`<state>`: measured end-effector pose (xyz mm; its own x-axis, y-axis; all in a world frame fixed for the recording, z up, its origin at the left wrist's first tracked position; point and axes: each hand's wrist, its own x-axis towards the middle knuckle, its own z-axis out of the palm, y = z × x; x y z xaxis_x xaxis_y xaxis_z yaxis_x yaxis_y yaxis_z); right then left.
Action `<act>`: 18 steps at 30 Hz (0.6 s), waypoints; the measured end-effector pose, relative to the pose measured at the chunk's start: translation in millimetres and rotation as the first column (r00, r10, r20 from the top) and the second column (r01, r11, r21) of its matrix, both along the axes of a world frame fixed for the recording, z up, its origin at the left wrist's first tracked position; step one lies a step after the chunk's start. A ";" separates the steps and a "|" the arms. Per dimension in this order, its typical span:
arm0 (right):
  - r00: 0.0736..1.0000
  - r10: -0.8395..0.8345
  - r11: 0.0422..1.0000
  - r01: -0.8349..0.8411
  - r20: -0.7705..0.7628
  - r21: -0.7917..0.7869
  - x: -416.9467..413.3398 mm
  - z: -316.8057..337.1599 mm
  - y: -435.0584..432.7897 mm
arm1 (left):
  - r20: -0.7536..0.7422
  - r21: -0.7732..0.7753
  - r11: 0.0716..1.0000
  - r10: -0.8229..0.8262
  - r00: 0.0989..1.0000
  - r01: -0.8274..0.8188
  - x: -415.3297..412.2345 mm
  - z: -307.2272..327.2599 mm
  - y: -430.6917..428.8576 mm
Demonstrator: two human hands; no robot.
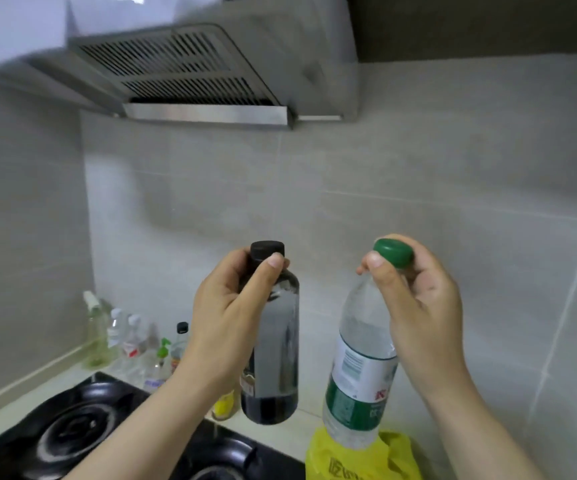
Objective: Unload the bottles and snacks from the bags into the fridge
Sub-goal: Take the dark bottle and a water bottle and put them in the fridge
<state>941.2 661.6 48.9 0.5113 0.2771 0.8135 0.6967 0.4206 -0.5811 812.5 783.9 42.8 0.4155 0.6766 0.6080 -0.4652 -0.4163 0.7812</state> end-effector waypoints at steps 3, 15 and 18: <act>0.992 0.127 0.992 -0.127 0.011 0.016 -3.1 6.6 14.5 | 0.005 0.031 0.995 0.098 0.995 -0.098 -17.4 7.8 -1.7; 0.816 0.576 0.817 -0.577 0.048 0.006 -99.7 23.3 83.1 | 0.060 0.072 0.867 0.489 0.870 -0.493 -145.7 18.9 -0.4; 0.758 0.650 0.759 -0.651 0.053 -0.001 -138.6 26.0 98.3 | 0.068 0.085 0.821 0.561 0.825 -0.565 -185.7 24.9 -2.6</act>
